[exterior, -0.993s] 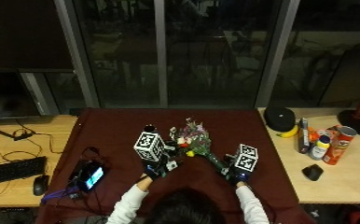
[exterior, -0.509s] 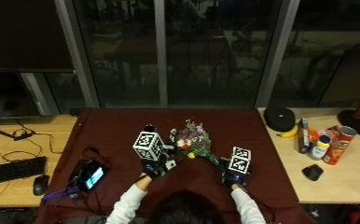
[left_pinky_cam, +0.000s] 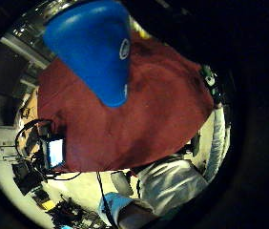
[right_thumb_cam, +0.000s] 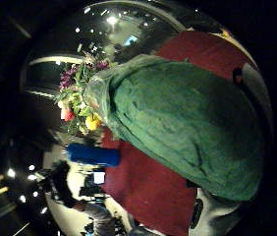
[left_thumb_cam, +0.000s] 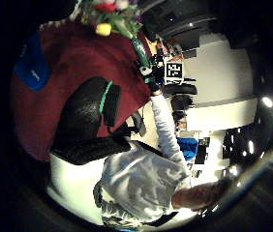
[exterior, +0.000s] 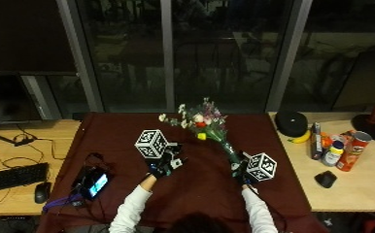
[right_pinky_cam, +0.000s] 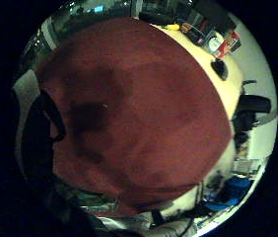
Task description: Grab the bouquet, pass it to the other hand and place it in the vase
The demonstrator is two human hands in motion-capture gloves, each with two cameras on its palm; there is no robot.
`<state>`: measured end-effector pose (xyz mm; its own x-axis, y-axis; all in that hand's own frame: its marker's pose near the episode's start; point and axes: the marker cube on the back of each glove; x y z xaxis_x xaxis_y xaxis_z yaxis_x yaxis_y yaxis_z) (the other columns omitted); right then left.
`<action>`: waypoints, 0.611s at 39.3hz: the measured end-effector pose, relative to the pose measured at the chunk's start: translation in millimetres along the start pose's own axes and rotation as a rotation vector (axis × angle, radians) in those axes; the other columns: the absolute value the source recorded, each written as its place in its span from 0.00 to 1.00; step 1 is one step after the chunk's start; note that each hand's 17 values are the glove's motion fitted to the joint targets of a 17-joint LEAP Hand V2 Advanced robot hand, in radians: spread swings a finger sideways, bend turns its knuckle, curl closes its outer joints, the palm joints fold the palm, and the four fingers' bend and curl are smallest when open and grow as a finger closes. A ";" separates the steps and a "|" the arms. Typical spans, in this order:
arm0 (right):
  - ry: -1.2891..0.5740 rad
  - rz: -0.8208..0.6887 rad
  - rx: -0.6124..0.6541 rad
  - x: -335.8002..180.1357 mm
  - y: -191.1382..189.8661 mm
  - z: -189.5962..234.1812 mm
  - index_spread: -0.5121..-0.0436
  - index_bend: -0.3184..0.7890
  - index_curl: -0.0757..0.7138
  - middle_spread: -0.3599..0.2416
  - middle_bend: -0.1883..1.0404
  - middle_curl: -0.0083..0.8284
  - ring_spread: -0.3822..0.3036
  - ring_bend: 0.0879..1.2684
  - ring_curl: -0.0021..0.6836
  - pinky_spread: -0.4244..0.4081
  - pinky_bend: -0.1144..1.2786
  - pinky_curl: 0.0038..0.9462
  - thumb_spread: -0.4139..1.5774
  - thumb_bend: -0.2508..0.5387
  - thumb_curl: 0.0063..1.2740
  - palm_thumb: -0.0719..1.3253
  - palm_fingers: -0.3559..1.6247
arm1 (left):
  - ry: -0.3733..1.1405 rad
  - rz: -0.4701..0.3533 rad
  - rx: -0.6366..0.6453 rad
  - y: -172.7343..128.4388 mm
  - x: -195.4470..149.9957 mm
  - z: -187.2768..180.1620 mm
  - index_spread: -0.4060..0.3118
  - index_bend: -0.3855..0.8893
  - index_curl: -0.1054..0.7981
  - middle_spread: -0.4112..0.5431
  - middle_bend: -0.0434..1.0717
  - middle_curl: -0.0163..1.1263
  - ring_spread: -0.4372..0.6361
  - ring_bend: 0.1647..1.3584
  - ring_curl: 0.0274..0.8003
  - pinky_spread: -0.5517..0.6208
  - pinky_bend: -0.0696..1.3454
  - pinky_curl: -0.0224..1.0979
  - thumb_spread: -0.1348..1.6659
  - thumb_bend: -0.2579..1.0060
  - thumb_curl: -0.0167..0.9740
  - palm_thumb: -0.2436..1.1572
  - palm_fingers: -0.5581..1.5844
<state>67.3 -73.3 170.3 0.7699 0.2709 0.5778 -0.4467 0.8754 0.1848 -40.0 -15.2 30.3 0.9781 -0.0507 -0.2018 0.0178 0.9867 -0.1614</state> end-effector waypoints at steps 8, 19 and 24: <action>-0.301 -0.024 0.214 -46.2 -26.7 -38.3 0.62 0.75 0.69 0.30 0.79 0.77 0.26 0.71 0.81 0.18 0.54 0.47 0.72 0.32 0.29 0.71 0.94 | 0.279 0.077 0.068 -23.3 36.7 -28.2 0.47 0.43 0.51 0.54 0.20 0.32 0.69 0.22 0.33 0.67 0.22 0.32 0.69 0.19 0.36 0.45 0.52; -0.707 -0.170 0.184 -133.0 -6.2 -46.6 0.63 0.74 0.75 0.30 0.84 0.79 0.27 0.78 0.85 0.19 0.59 0.51 0.63 0.30 0.38 0.78 0.90 | 0.782 0.107 0.160 -84.5 94.4 -44.5 0.59 0.36 0.46 0.57 0.19 0.32 0.67 0.28 0.37 0.70 0.23 0.33 0.67 0.19 0.37 0.47 0.44; -0.797 -0.237 0.161 -158.3 12.4 -33.1 0.64 0.74 0.77 0.30 0.85 0.80 0.27 0.79 0.85 0.19 0.60 0.52 0.61 0.30 0.41 0.79 0.89 | 0.896 0.129 0.138 -95.5 122.3 -45.4 0.63 0.36 0.43 0.59 0.20 0.32 0.67 0.31 0.38 0.71 0.26 0.34 0.66 0.19 0.38 0.48 0.41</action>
<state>-45.0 -92.1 54.8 0.3269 -0.3288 0.8860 -0.4195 0.7896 0.4478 68.6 -122.6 -22.9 0.4487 0.0173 -0.8935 0.0010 0.9998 0.0198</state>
